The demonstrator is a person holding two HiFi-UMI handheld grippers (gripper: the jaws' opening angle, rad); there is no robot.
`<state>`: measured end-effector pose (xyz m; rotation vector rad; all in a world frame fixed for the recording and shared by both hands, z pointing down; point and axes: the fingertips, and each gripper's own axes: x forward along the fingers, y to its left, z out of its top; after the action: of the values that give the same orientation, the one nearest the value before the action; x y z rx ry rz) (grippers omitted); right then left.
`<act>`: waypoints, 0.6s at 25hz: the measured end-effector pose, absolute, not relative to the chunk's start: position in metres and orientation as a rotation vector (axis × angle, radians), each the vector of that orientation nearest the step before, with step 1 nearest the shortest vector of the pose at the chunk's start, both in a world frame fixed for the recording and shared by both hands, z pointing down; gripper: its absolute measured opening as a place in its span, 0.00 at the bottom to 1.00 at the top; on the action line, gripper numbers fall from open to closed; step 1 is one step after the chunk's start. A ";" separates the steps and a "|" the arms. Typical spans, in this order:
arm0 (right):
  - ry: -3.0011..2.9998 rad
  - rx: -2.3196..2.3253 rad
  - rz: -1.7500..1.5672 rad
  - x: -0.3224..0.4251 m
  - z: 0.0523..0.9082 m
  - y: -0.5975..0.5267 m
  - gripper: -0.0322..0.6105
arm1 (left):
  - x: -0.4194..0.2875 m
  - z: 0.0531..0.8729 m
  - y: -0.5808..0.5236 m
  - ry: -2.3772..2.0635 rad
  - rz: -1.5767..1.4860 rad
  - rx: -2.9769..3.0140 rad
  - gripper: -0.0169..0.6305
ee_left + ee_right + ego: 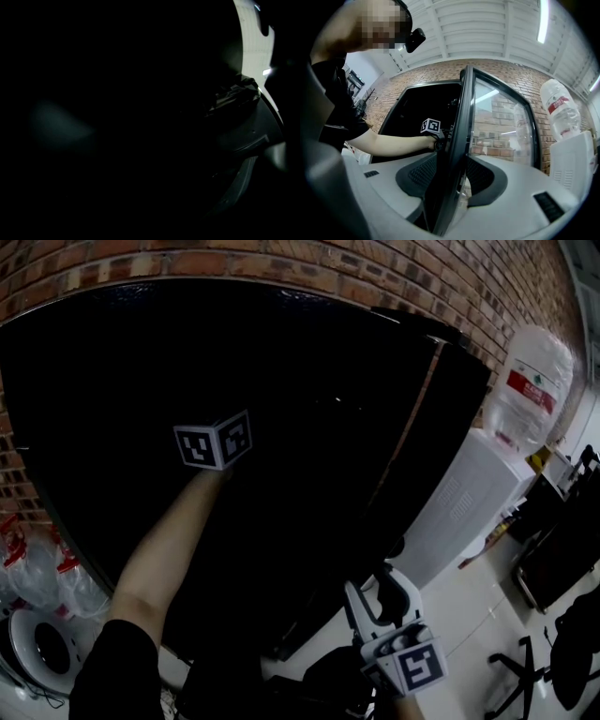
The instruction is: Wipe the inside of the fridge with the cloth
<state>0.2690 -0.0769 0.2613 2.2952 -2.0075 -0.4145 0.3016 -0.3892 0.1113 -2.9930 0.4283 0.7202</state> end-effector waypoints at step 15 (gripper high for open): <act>-2.028 2.331 -0.433 0.271 0.261 -0.076 0.32 | 0.302 0.118 -0.407 0.607 0.663 -2.870 0.10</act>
<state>0.2705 -0.0765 0.2611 2.3311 -2.0281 -0.4325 0.3021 -0.4068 0.1176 -2.8701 0.6073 0.6629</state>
